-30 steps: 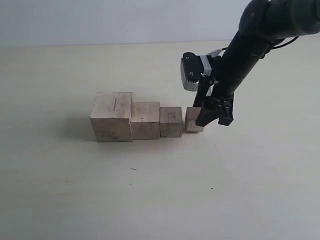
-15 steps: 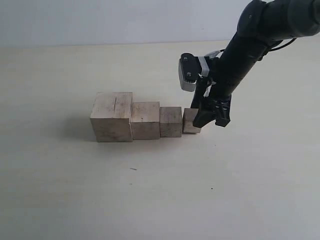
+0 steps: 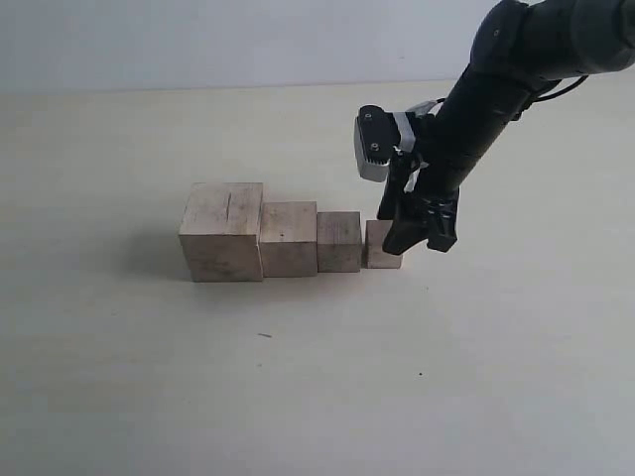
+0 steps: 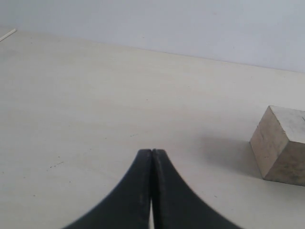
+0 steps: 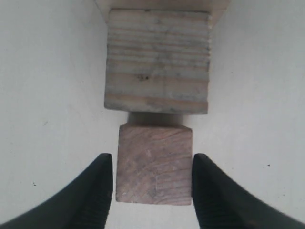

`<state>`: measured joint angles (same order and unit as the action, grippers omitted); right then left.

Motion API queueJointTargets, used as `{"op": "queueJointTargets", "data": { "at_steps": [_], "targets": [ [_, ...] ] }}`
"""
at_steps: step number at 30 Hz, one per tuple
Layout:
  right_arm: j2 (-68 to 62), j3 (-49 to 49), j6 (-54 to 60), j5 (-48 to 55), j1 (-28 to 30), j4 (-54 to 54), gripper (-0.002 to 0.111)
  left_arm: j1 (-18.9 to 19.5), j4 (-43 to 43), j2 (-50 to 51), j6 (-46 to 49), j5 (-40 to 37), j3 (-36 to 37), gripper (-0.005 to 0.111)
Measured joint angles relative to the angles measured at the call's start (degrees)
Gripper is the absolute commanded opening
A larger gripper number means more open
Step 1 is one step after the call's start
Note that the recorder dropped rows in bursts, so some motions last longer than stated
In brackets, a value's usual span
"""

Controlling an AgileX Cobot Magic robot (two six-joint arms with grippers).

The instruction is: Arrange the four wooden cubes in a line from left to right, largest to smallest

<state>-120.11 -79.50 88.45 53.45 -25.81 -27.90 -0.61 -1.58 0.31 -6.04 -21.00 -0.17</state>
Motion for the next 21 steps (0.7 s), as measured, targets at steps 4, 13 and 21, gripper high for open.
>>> {"op": "queueJointTargets", "data": {
  "at_steps": [4,13,21],
  "targets": [
    [0.00,0.00,0.00,0.00,0.00,-0.13,0.055,0.00,0.00,0.00,0.00,0.00,0.00,0.000],
    [1.05,0.00,-2.39,0.17,-0.10,-1.01,0.056,0.00,0.00,0.00,0.00,0.00,0.00,0.000],
    [5.25,0.00,-19.42,0.27,-0.10,10.88,0.056,0.00,0.00,0.00,0.00,0.00,0.00,0.000]
  ]
}}
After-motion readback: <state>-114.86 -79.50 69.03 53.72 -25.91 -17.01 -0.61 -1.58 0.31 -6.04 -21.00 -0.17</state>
